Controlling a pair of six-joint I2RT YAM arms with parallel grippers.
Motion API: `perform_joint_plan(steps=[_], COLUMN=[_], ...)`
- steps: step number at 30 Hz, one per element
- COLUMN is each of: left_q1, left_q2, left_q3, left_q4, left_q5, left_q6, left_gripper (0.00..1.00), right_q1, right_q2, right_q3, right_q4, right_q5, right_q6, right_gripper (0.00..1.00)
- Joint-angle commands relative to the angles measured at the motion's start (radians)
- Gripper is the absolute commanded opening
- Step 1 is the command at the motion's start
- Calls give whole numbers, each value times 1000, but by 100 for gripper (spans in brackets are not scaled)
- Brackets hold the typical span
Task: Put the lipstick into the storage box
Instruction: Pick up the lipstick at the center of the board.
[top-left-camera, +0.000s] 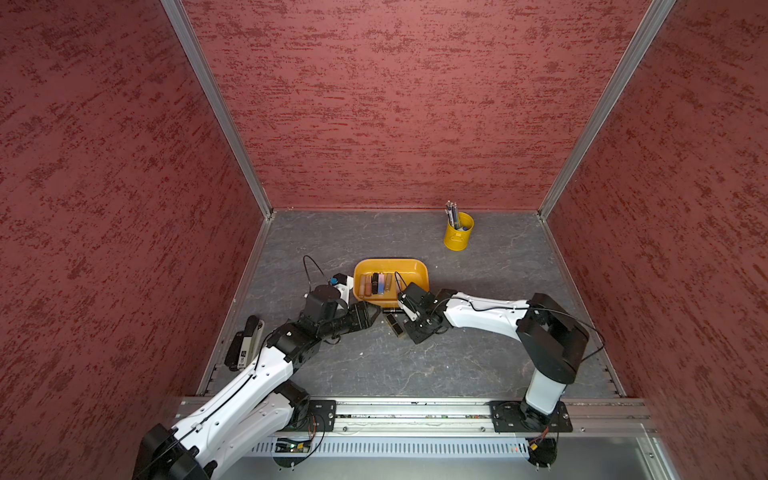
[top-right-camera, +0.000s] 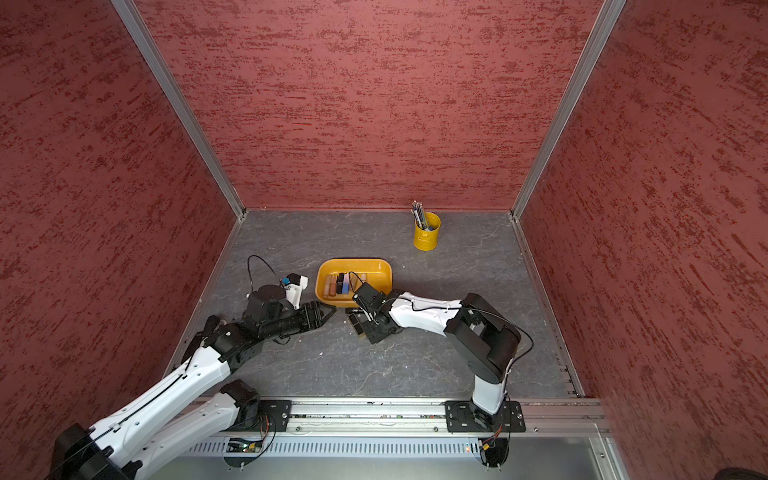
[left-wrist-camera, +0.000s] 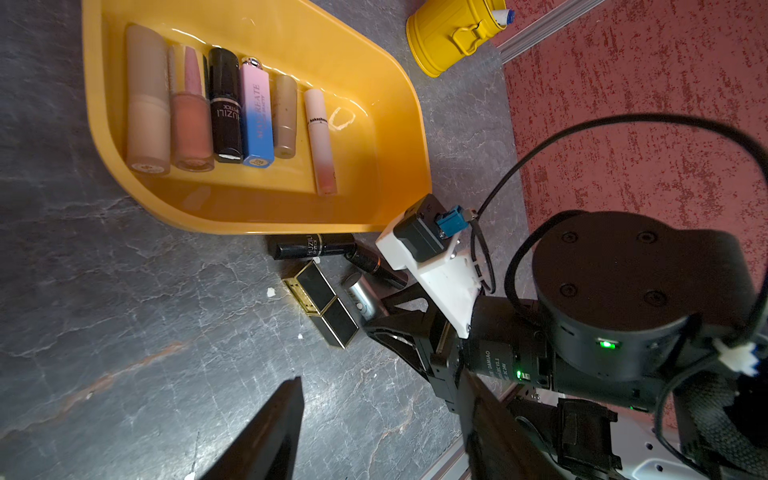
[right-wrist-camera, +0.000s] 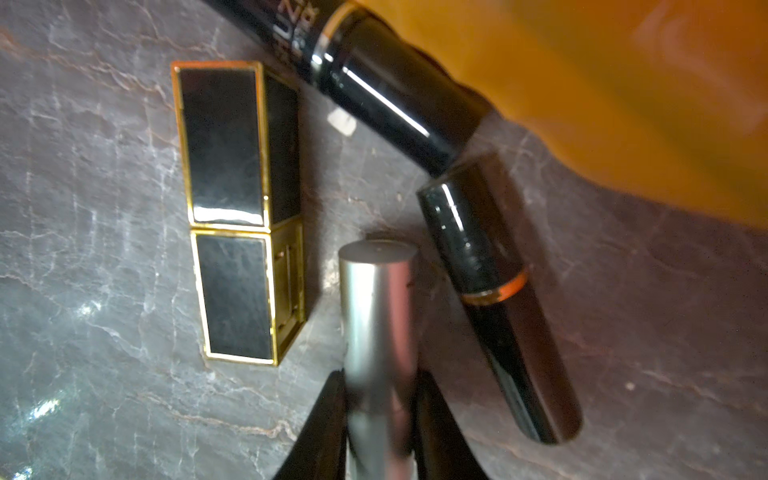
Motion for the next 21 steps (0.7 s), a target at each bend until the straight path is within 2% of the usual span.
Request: perform_joint_plan(steps=[1, 12, 21], left_q1=[10, 19, 22], left_q2=[-19, -41, -56], left_q3=[-14, -20, -33], left_q4=[-2, 69, 220], left_q5=[7, 59, 152], left_q6=[-6, -31, -58], left_gripper=[63, 64, 72], right_q1=[8, 7, 0], right_q2=[-32, -212, -391], right_q3=[16, -19, -13], right_q4=[9, -6, -5], right_q5=[10, -84, -158], right_q6=[8, 35, 83], right_gripper=[16, 16, 16])
